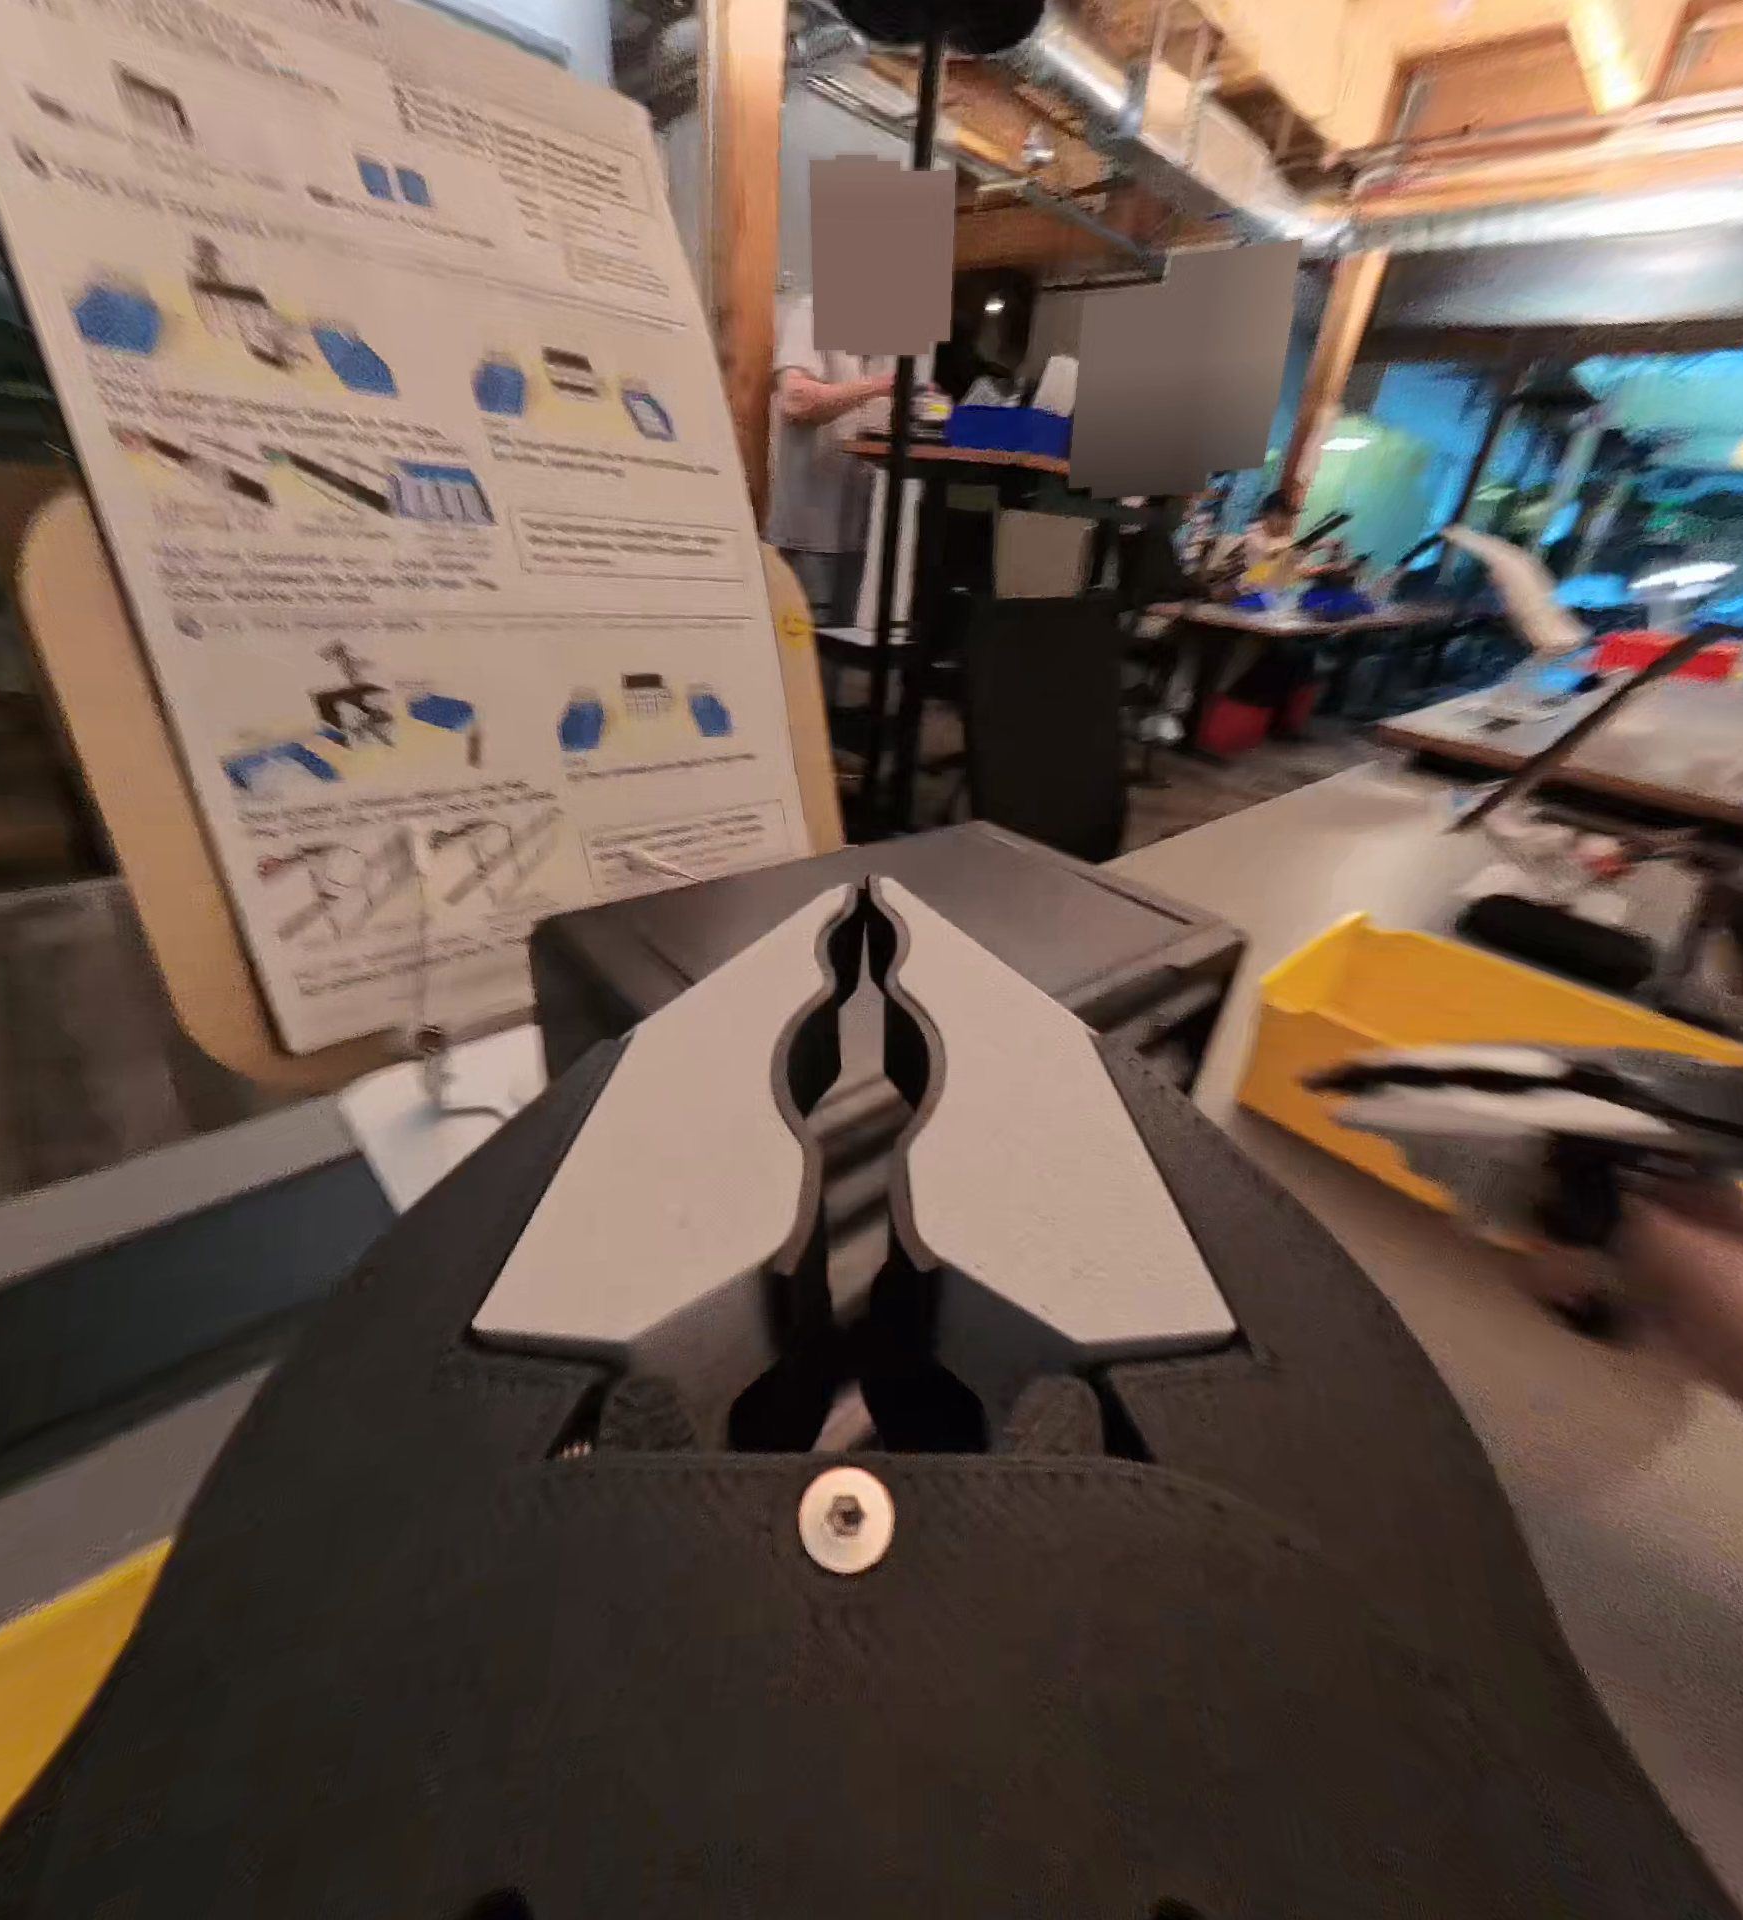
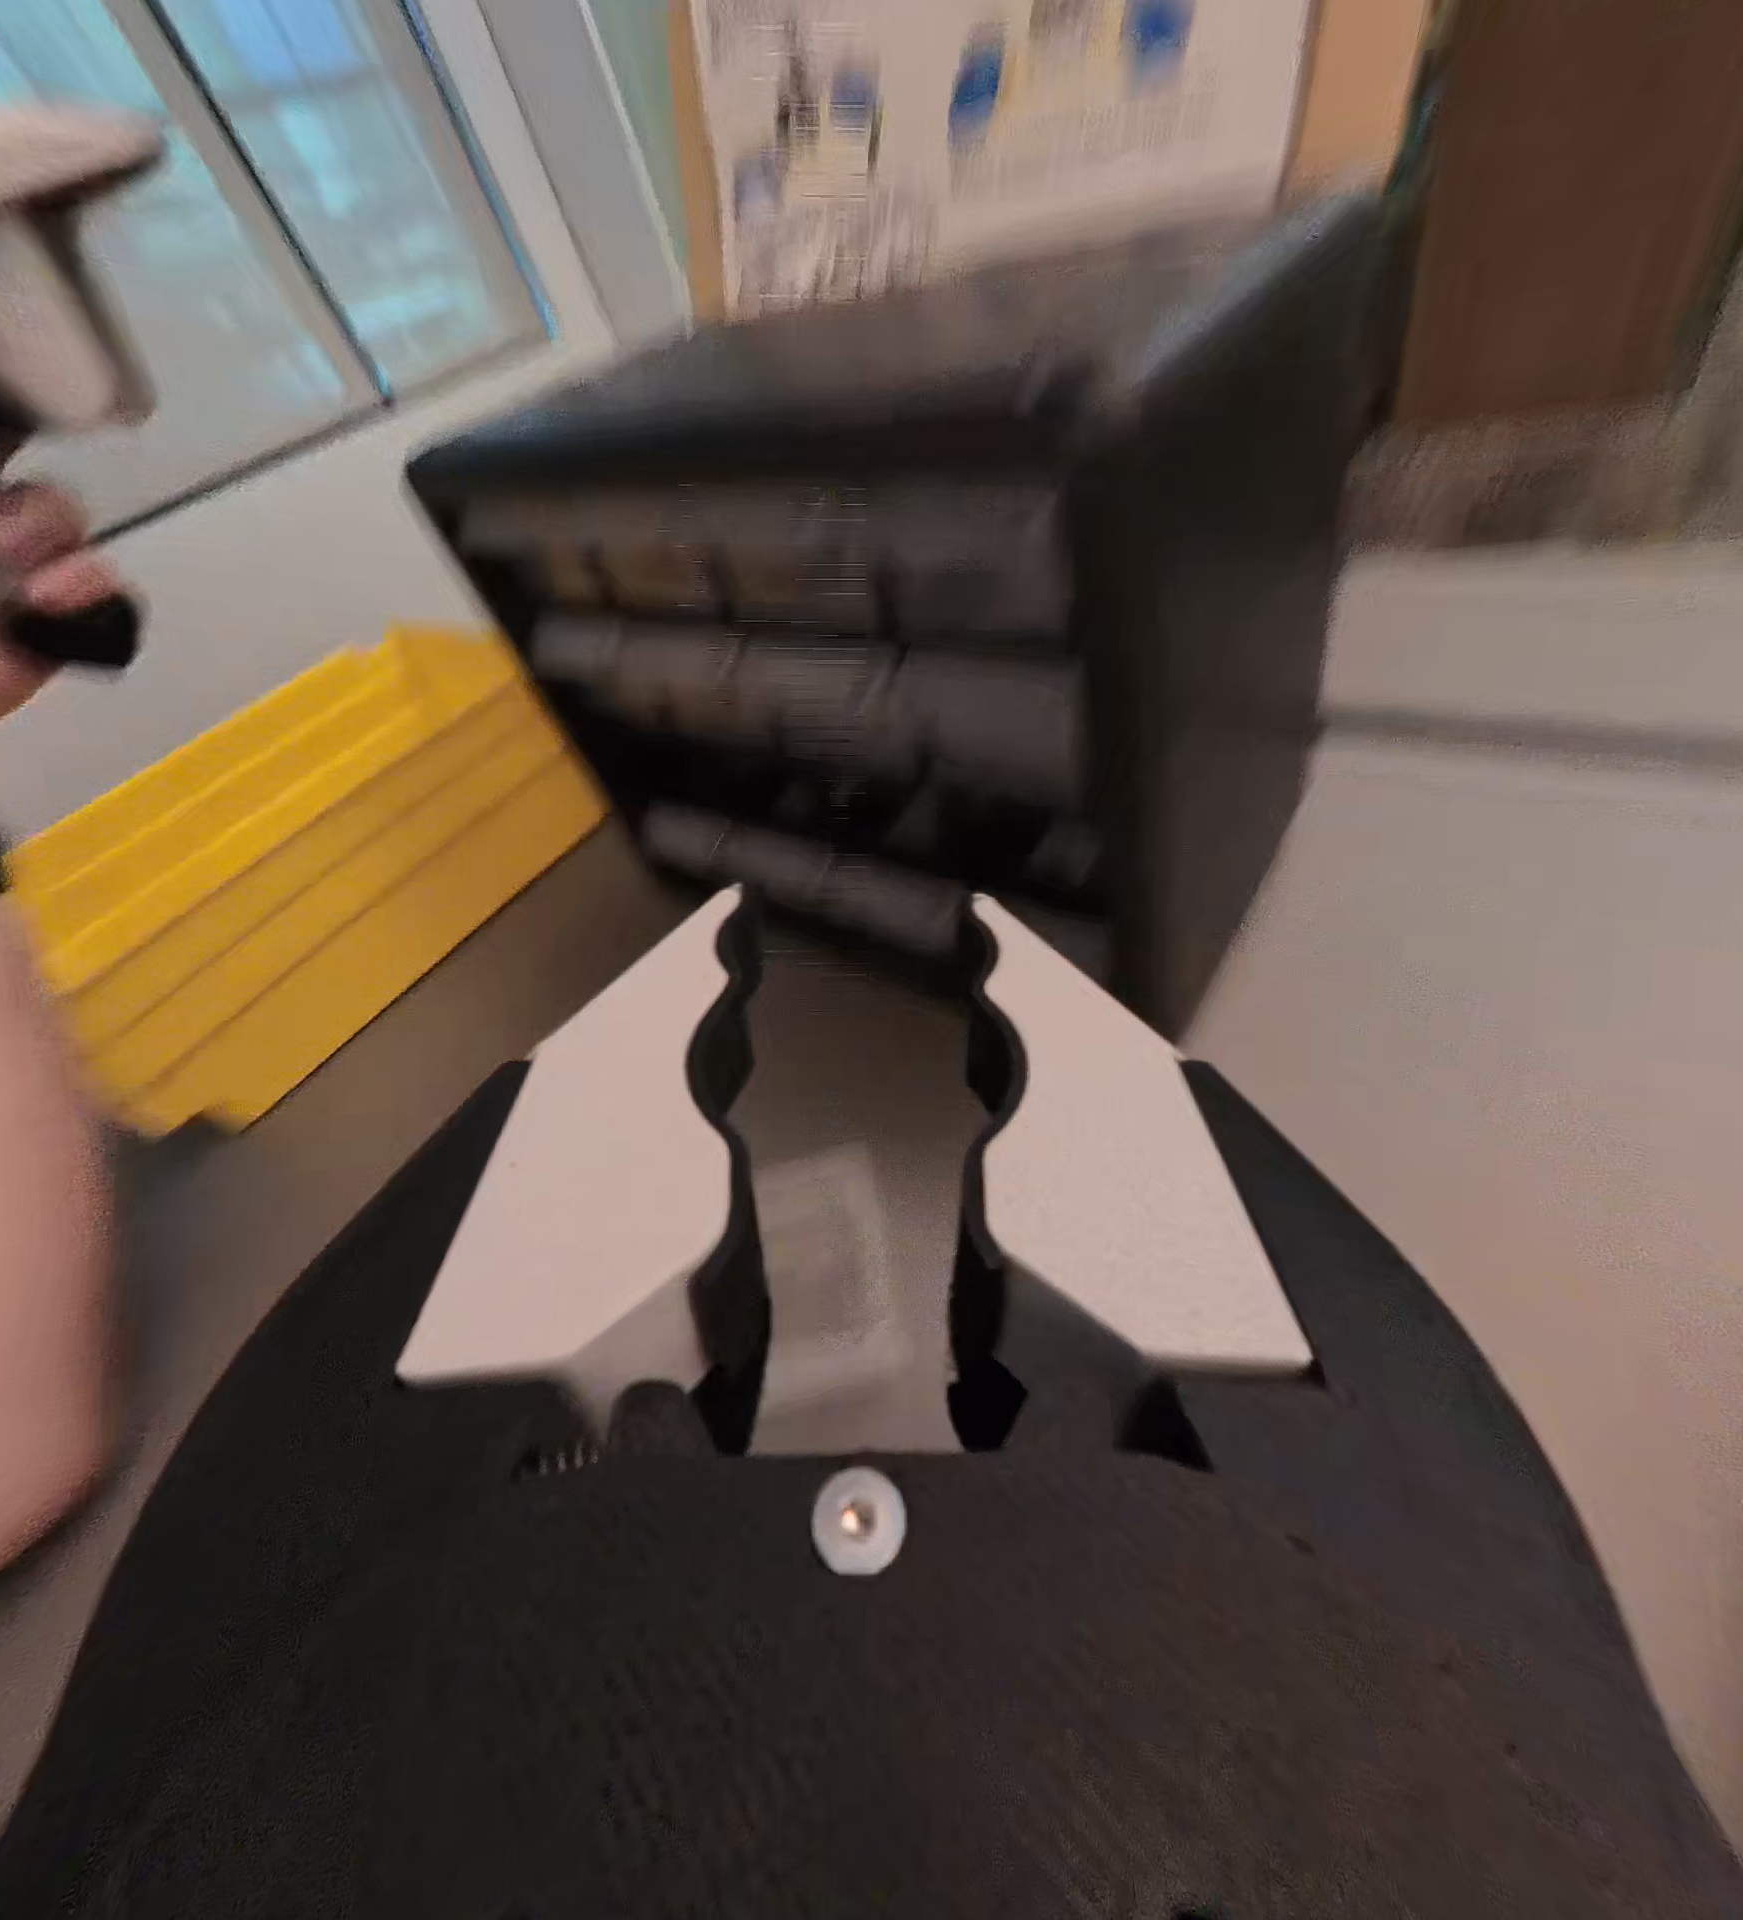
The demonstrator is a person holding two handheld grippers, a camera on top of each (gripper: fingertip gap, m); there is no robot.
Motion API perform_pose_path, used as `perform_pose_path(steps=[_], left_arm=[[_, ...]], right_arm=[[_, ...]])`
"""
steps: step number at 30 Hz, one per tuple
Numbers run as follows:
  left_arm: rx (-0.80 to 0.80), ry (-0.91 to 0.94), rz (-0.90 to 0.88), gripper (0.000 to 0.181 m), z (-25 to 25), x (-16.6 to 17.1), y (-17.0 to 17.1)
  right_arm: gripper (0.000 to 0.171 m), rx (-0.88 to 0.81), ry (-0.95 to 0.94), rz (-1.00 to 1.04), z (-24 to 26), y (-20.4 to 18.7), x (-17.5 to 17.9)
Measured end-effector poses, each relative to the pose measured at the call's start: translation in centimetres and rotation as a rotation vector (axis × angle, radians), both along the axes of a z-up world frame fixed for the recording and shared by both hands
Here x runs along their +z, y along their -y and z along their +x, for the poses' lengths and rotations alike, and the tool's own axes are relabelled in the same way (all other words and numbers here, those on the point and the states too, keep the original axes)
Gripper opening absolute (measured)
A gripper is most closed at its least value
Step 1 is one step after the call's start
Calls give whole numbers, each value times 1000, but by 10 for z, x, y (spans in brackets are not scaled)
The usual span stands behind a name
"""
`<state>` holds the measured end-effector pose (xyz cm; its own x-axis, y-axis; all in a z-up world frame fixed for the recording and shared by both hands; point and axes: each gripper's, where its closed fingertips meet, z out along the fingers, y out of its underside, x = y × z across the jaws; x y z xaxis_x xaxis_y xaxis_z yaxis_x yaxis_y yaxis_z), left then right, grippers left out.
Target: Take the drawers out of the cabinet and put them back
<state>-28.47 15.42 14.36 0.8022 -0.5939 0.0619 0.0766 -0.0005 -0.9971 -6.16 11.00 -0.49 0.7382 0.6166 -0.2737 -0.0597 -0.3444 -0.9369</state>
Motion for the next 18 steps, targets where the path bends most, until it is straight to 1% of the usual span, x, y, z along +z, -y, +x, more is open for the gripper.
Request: perform_pose_path(steps=[1,3,6,8,9,11,12,13,15,16,18], left_arm=[[35,-68,-4,0,0,-7,-10],[62,-169,-36,0,1,-26,-27],[4,-180,-95,0,12,-37,-38],[-53,-214,-136,0,21,-46,-38],[-55,-239,-147,0,21,-51,-39],[-87,-262,-191,0,20,-63,-40],[-107,-246,-215,0,20,-66,-41],[-123,-217,-234,0,20,-68,-43],[-166,-163,-272,0,21,-73,-46],[-189,-143,-292,0,22,-76,-46],[-219,-101,-305,0,24,-77,-46]], right_arm=[[38,25,9,-113,-8,25,-17],[43,-8,44,-248,-15,64,-46],[47,-36,194,-352,-34,96,-77],[47,-43,375,-413,-43,106,-94],[46,-56,435,-398,-48,107,-94],[40,6,410,-325,-80,113,-81],[41,52,390,-324,-97,119,-79],[46,82,410,-334,-108,124,-82],[52,121,514,-340,-119,130,-96],[52,135,562,-334,-122,131,-103],[43,150,638,-341,-124,134,-117]])
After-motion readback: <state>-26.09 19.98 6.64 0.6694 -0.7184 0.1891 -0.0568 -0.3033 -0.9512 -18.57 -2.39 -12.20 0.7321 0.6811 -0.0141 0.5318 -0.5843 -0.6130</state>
